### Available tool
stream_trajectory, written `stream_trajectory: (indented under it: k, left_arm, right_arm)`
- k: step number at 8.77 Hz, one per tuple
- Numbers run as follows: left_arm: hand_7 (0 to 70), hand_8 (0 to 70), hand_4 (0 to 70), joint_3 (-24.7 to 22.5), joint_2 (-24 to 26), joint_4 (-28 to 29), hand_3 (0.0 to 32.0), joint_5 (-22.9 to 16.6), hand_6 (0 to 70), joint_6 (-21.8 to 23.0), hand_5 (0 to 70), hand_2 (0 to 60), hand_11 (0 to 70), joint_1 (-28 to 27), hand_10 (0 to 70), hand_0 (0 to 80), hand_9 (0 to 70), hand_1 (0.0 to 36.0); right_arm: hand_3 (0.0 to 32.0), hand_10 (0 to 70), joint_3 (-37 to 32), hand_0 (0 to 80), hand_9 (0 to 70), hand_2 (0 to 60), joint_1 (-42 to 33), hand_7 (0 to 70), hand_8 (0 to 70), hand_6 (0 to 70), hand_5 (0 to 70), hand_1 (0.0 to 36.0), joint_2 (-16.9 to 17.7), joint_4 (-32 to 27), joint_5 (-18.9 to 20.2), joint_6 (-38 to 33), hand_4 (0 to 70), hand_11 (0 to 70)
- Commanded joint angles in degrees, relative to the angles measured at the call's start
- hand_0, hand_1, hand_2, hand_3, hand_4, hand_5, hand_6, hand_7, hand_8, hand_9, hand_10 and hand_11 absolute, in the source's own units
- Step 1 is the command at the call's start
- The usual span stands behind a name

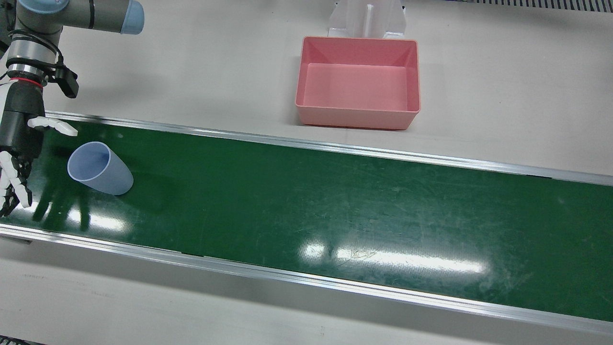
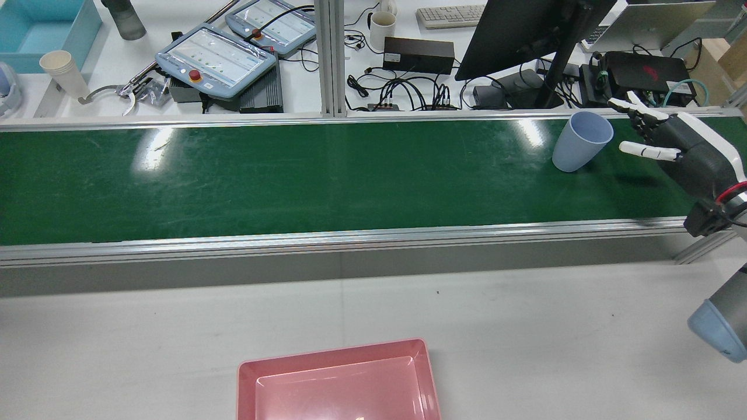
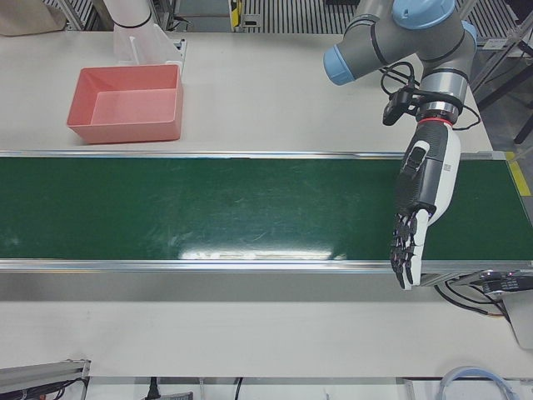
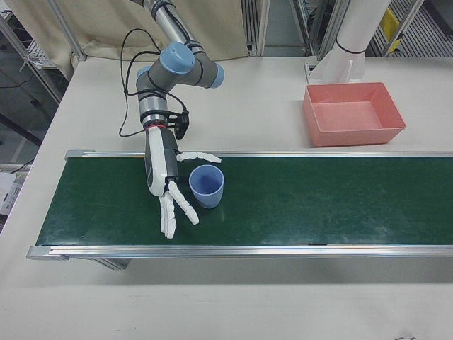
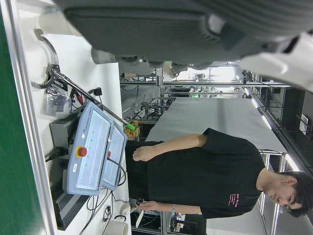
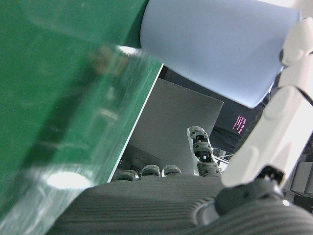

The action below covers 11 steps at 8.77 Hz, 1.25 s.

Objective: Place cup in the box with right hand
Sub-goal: 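Close the right hand fingers around the pale blue cup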

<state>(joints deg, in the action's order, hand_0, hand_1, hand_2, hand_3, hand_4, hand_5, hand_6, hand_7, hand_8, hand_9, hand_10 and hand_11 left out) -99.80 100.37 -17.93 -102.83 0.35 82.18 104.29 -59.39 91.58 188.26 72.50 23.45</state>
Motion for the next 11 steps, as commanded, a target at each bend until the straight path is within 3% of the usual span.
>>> stream_trajectory:
  k: [1, 2, 3, 4, 5, 6, 7, 9, 11]
  left_arm:
    - [0.0, 0.0, 0.0, -0.05, 0.0, 0.0, 0.0, 0.0, 0.0, 0.0, 0.0, 0.0, 0.0, 0.0, 0.0, 0.0, 0.0, 0.0]
    - [0.0, 0.0, 0.0, -0.05, 0.0, 0.0, 0.0, 0.0, 0.0, 0.0, 0.0, 0.0, 0.0, 0.0, 0.0, 0.0, 0.0, 0.0]
    - [0.0, 0.0, 0.0, -0.05, 0.0, 0.0, 0.0, 0.0, 0.0, 0.0, 0.0, 0.0, 0.0, 0.0, 0.0, 0.0, 0.0, 0.0]
    - [0.0, 0.0, 0.0, -0.05, 0.0, 0.0, 0.0, 0.0, 0.0, 0.0, 0.0, 0.0, 0.0, 0.0, 0.0, 0.0, 0.0, 0.0]
    - [0.0, 0.0, 0.0, 0.04, 0.0, 0.0, 0.0, 0.0, 0.0, 0.0, 0.0, 0.0, 0.0, 0.0, 0.0, 0.0, 0.0, 0.0]
    - [0.0, 0.0, 0.0, 0.04, 0.0, 0.0, 0.0, 0.0, 0.0, 0.0, 0.0, 0.0, 0.0, 0.0, 0.0, 0.0, 0.0, 0.0]
    - [0.0, 0.0, 0.0, -0.05, 0.0, 0.0, 0.0, 0.0, 0.0, 0.0, 0.0, 0.0, 0.0, 0.0, 0.0, 0.0, 0.0, 0.0]
    - [0.0, 0.0, 0.0, -0.05, 0.0, 0.0, 0.0, 0.0, 0.0, 0.0, 0.0, 0.0, 0.0, 0.0, 0.0, 0.0, 0.0, 0.0]
    - [0.0, 0.0, 0.0, -0.05, 0.0, 0.0, 0.0, 0.0, 0.0, 0.0, 0.0, 0.0, 0.0, 0.0, 0.0, 0.0, 0.0, 0.0]
  right_arm:
    - [0.0, 0.0, 0.04, 39.3, 1.2, 18.4, 0.5, 5.0, 1.6, 2.1, 3.4, 12.8, 0.0, 0.0, -0.43, -0.16, 0.0, 0.0]
    - [0.0, 0.0, -0.05, 40.5, 2.6, 23.6, 0.5, 9.1, 1.6, 3.1, 3.9, 14.9, 0.0, 0.09, -0.6, -0.07, 0.0, 0.0]
    - [0.0, 13.1, -0.4, 32.3, 46.9, 60.0, 0.42, 61.4, 27.6, 16.5, 9.8, 34.6, 0.09, 0.17, -2.0, -0.25, 0.0, 21.1]
    - [0.0, 43.0, -0.49, 15.9, 70.0, 60.0, 0.41, 70.0, 59.9, 33.8, 14.3, 34.6, 0.09, 0.26, -2.01, -0.25, 14.7, 61.4]
    - [0.0, 62.4, -0.49, 29.7, 70.0, 60.0, 0.41, 70.0, 70.0, 45.4, 19.3, 36.0, 0.18, 0.35, -2.01, -0.34, 16.2, 70.0]
    - [0.0, 61.7, 0.21, 40.6, 70.0, 60.0, 0.33, 70.0, 70.0, 47.1, 21.3, 36.0, 0.09, 0.35, -2.01, -0.42, 7.6, 70.0]
    - [0.0, 62.2, 2.65, 41.7, 70.0, 60.0, 0.15, 70.0, 70.0, 48.2, 23.4, 36.0, 0.18, 0.87, -2.01, -0.86, 0.5, 70.0]
    - [0.0, 65.1, 9.67, 37.6, 70.0, 60.0, 0.06, 70.0, 70.0, 49.2, 24.9, 36.0, 0.09, 3.23, -2.01, -0.51, 0.0, 70.0]
    - [0.0, 61.5, 15.84, 41.1, 70.0, 60.0, 0.68, 70.0, 70.0, 47.6, 23.1, 36.0, -1.48, 7.71, -2.1, 0.19, 0.0, 70.0]
